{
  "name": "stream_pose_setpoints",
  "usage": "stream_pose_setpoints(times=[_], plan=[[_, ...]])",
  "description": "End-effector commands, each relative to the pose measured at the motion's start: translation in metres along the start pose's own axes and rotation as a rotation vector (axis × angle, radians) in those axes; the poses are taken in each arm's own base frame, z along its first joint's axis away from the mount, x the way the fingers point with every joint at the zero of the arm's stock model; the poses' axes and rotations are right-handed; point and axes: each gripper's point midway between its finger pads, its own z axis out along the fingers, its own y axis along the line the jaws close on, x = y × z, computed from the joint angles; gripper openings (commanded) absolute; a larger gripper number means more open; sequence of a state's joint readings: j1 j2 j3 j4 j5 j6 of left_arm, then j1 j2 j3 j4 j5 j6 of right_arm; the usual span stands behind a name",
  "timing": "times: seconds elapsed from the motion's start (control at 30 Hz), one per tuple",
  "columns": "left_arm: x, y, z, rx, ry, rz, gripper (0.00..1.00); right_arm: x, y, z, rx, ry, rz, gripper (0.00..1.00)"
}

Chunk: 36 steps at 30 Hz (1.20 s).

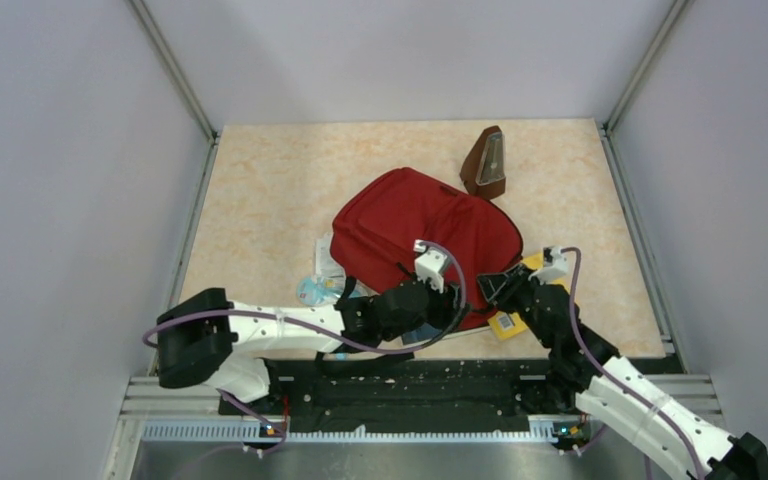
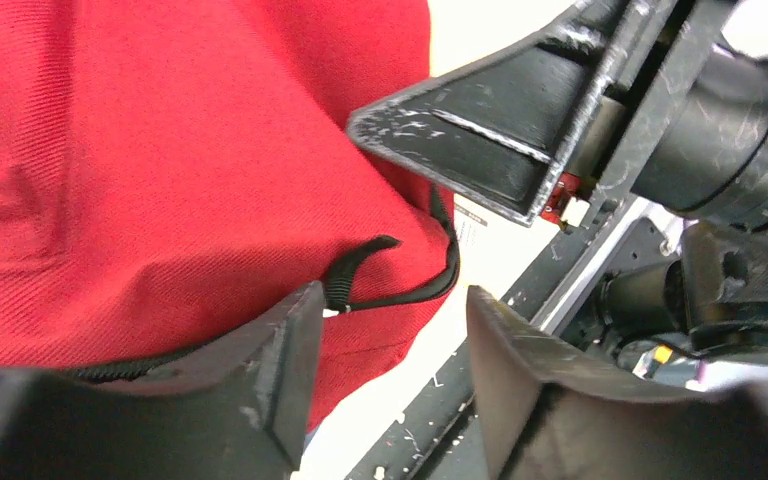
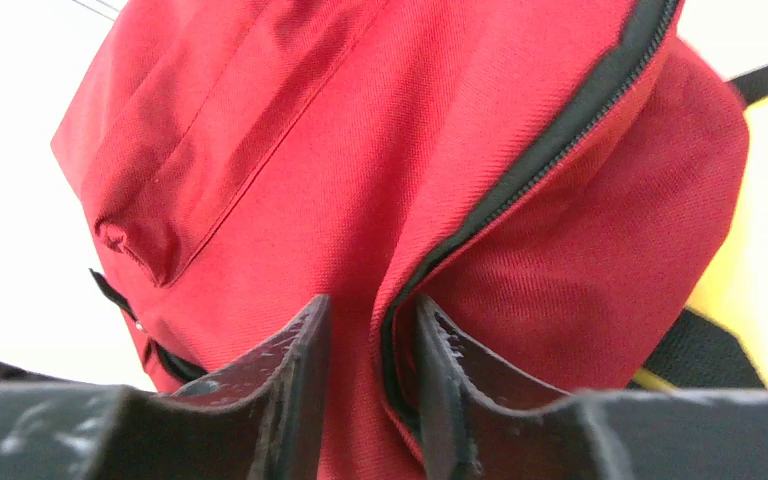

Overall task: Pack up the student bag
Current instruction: Unzip the student bag at the center of the board.

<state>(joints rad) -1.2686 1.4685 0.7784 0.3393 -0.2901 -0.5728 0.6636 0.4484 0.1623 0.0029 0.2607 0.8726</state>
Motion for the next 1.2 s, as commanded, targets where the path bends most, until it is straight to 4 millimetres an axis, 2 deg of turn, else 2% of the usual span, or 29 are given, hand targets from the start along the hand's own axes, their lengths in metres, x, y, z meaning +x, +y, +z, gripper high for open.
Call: stream_pose_setpoints(times=[0.0, 0.07, 0.13, 0.23, 0.3, 0.43, 0.6, 0.7, 0.8, 0.93, 1.03, 1.17], plan=[[-0.03, 0.019, -0.023, -0.115, -0.083, 0.031, 0.67, -0.031, 0.012, -0.014, 0.012, -0.068, -0.076, 0.47], [-0.036, 0.035, -0.032, -0.21, -0.078, 0.057, 0.73, -0.037, 0.005, -0.023, 0.053, -0.076, -0.11, 0.6], [-0.043, 0.042, -0.042, -0.246, -0.076, 0.093, 0.77, -0.046, 0.005, -0.031, 0.066, -0.094, -0.131, 0.7], [-0.057, 0.045, -0.056, -0.255, -0.095, 0.099, 0.82, -0.055, 0.007, -0.041, 0.066, -0.106, -0.16, 0.79], [-0.058, 0.057, -0.065, -0.276, -0.069, 0.074, 0.84, -0.059, 0.012, -0.045, 0.05, -0.103, -0.198, 0.81], [-0.068, 0.083, -0.083, -0.301, -0.094, -0.03, 0.84, -0.059, 0.032, -0.047, -0.029, -0.057, -0.305, 0.81], [-0.078, 0.112, -0.11, -0.327, -0.169, -0.16, 0.85, -0.046, 0.07, -0.043, -0.212, 0.032, -0.386, 0.75], [-0.07, 0.133, -0.125, -0.362, -0.199, -0.225, 0.87, -0.036, 0.089, -0.04, -0.307, 0.079, -0.404, 0.69], [-0.062, 0.147, -0.138, -0.385, -0.216, -0.266, 0.87, -0.032, 0.098, -0.038, -0.343, 0.104, -0.436, 0.66], [-0.047, 0.154, -0.141, -0.37, -0.227, -0.326, 0.89, -0.026, 0.103, -0.035, -0.364, 0.127, -0.474, 0.61], [-0.04, 0.152, -0.134, -0.325, -0.229, -0.368, 0.89, -0.021, 0.107, -0.032, -0.376, 0.145, -0.482, 0.55], [-0.036, 0.154, -0.125, -0.307, -0.223, -0.394, 0.89, -0.012, 0.109, -0.026, -0.373, 0.184, -0.509, 0.52]])
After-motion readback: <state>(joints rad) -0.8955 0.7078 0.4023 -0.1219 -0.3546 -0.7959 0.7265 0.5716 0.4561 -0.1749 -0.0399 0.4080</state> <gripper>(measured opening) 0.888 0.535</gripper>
